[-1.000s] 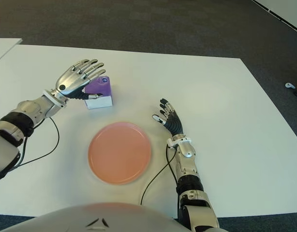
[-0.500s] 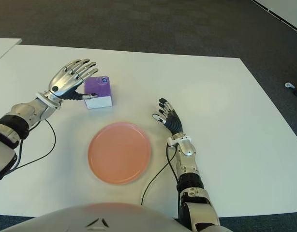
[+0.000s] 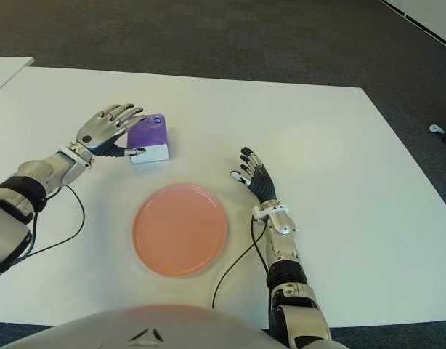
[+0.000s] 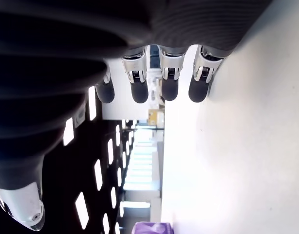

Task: Put the tissue paper into the plate.

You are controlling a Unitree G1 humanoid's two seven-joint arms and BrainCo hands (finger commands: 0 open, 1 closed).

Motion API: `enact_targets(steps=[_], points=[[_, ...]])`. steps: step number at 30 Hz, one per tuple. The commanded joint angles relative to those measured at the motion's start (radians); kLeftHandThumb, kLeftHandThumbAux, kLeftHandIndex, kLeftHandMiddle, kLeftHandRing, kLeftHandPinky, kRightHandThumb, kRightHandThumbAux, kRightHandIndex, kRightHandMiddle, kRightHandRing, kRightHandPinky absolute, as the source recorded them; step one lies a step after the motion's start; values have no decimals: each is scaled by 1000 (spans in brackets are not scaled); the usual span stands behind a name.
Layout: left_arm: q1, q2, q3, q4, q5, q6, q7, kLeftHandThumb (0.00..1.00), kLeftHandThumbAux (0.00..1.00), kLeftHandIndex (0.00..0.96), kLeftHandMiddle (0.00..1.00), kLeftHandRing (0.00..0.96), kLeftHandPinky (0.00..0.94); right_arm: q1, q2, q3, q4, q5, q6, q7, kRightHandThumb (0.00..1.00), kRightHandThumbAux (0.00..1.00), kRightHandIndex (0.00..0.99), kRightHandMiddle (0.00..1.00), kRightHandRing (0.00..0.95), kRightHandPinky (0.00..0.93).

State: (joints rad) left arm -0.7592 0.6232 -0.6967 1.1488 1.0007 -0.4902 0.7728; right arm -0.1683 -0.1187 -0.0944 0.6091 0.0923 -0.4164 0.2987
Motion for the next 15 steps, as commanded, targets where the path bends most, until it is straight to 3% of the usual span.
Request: enact_targets(steps=[1, 15], points=[[-4, -38, -16, 60, 0, 38, -81, 246, 73, 0, 0, 0, 0, 119, 17, -2, 71, 15, 120, -7, 0, 668, 0, 0, 0, 0], [-26, -76, -27, 106, -14, 88, -221, 261, 64, 0, 0, 0, 0, 127, 13, 0, 57, 22, 124, -5, 0, 668, 0, 0, 0, 0]])
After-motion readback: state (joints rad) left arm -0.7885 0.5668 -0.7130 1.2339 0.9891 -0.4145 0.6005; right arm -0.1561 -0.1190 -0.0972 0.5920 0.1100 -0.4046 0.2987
